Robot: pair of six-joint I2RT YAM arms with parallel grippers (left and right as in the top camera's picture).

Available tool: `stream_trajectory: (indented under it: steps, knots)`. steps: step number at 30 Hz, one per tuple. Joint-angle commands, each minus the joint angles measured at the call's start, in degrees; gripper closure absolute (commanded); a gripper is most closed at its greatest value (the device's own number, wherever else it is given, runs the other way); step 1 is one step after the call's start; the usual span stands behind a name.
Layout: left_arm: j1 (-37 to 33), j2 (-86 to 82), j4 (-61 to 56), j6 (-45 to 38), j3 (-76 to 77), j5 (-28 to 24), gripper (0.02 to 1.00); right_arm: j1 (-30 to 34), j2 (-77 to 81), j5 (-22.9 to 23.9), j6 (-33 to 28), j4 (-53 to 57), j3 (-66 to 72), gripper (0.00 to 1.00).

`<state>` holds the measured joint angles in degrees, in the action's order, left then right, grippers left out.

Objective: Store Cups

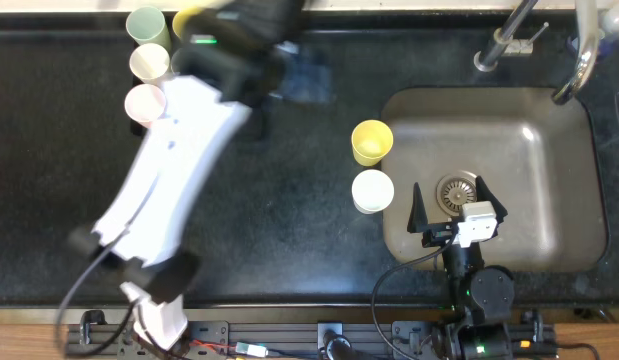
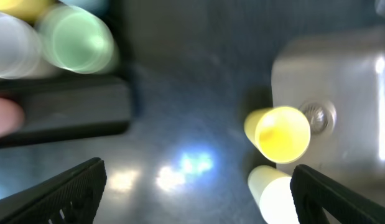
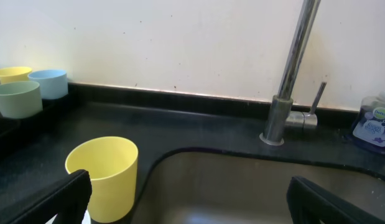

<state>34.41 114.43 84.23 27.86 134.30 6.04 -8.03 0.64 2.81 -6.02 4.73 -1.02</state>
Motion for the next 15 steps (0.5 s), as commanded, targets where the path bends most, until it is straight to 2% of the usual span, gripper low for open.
stream_trajectory:
  steps: [1,15]
  knots:
    - [4.8,7.6,0.3,6.3,0.2,0.8,0.04,-0.3,-0.4,-0.4,0.2,-0.3,0.7,0.005]
    - [6.5,20.0,-4.2,6.9,0.1,-5.6,0.06,-0.3,-0.4,-0.4,0.2,-0.3,0.7,0.005]
